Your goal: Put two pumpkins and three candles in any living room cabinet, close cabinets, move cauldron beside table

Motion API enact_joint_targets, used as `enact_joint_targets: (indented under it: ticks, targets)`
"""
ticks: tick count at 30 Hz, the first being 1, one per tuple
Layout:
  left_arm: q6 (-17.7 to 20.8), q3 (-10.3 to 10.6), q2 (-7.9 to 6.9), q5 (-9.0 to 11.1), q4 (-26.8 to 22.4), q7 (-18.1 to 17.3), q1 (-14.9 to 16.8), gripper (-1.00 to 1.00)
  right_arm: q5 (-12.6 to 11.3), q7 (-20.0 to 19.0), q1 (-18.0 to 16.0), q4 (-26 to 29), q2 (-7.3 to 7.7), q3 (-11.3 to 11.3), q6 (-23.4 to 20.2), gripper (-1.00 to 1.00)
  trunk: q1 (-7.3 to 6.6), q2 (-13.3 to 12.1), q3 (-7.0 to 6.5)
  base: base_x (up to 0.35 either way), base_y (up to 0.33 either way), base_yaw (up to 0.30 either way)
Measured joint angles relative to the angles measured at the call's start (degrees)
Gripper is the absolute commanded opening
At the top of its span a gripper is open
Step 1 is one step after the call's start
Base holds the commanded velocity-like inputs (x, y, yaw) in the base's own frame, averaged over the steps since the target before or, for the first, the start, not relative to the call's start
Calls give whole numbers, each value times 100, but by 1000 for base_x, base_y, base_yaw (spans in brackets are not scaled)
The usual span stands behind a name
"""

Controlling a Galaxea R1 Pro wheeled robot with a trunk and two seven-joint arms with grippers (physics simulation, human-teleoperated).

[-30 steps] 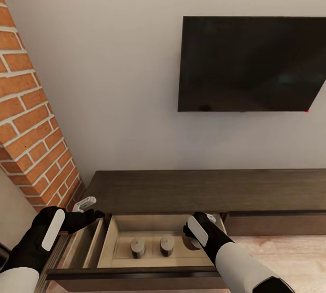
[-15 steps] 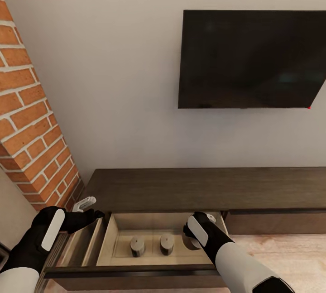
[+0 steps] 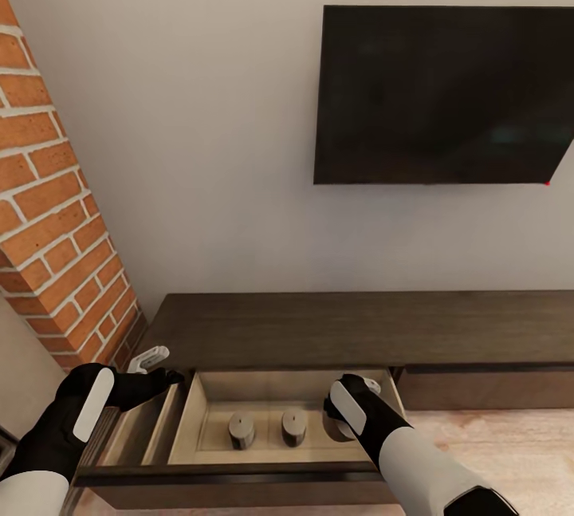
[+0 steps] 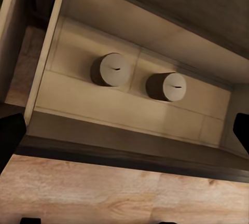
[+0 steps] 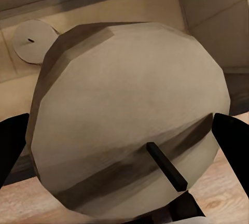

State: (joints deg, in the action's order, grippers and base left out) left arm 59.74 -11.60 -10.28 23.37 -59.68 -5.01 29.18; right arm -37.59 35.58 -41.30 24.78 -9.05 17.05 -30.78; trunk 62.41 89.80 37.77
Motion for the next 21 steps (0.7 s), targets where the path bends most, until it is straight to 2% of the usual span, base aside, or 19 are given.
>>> enact_joint_targets:
  ticks: [21]
  targets:
    - [-3,4,7,0,0,1,0,100,-3,41,-26,-2,0,-1,269,-100,461,842,377,0,0,0]
